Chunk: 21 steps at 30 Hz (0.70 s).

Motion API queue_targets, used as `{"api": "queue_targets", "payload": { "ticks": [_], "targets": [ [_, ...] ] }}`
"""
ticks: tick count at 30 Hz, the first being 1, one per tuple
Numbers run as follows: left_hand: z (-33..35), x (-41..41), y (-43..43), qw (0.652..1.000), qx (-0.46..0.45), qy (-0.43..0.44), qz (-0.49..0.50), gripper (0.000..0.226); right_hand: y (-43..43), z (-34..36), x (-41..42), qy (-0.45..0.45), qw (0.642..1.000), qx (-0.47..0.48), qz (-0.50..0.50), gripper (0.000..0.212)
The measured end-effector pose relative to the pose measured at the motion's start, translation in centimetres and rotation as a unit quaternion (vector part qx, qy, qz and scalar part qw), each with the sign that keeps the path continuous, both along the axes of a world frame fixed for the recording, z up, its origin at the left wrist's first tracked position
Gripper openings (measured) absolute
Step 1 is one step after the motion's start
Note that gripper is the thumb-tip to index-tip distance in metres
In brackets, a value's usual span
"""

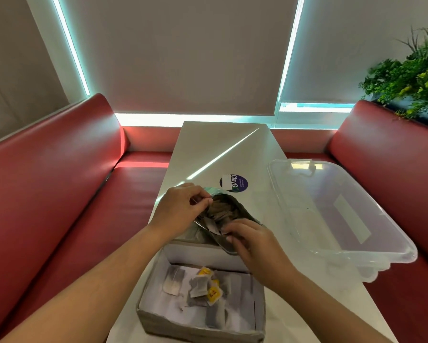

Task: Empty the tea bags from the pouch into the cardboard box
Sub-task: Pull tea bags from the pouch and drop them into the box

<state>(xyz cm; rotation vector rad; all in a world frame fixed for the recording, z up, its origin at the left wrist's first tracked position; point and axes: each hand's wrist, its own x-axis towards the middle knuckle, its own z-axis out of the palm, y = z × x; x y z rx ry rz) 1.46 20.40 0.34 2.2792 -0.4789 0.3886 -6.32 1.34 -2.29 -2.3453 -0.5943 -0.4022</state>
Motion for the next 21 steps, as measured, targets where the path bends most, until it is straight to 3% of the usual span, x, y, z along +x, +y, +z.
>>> {"api": "queue_targets", "payload": {
  "ticks": [3,6,8,12,14,16,18,21],
  "targets": [
    [-0.1,0.0,-0.1,1.0,-0.008,0.006,0.0,0.002,1.4,-0.2,3.1,0.068,0.99,-0.126,-0.017,0.036],
    [0.1,0.0,-0.3,1.0,-0.02,0.01,-0.001,0.005,3.0,-0.6,5.6,0.161,0.937,-0.309,-0.025,0.044],
    [0.3,0.0,-0.3,0.999,-0.029,0.014,-0.003,0.006,3.9,-0.8,7.1,0.217,0.908,-0.355,-0.047,0.047],
    [0.6,0.2,-0.1,0.999,-0.041,0.013,-0.007,0.006,4.8,-1.8,9.0,0.31,0.884,-0.34,-0.08,0.06],
    [0.7,0.3,-0.1,0.999,-0.052,0.011,-0.009,0.008,4.8,-2.2,9.4,0.284,0.88,-0.367,-0.105,0.072],
    [0.8,0.3,-0.3,0.998,-0.059,0.009,-0.01,0.009,4.8,-2.5,9.9,0.288,0.89,-0.34,-0.098,0.067],
    [0.9,0.3,-0.3,0.998,-0.064,0.005,-0.012,0.01,5.1,-3.3,10.5,0.317,0.9,-0.285,-0.091,0.045],
    [0.9,0.3,-0.2,0.998,-0.066,-0.002,-0.016,0.009,5.0,-4.1,10.7,0.264,0.934,-0.221,-0.094,0.051]
  ]
}}
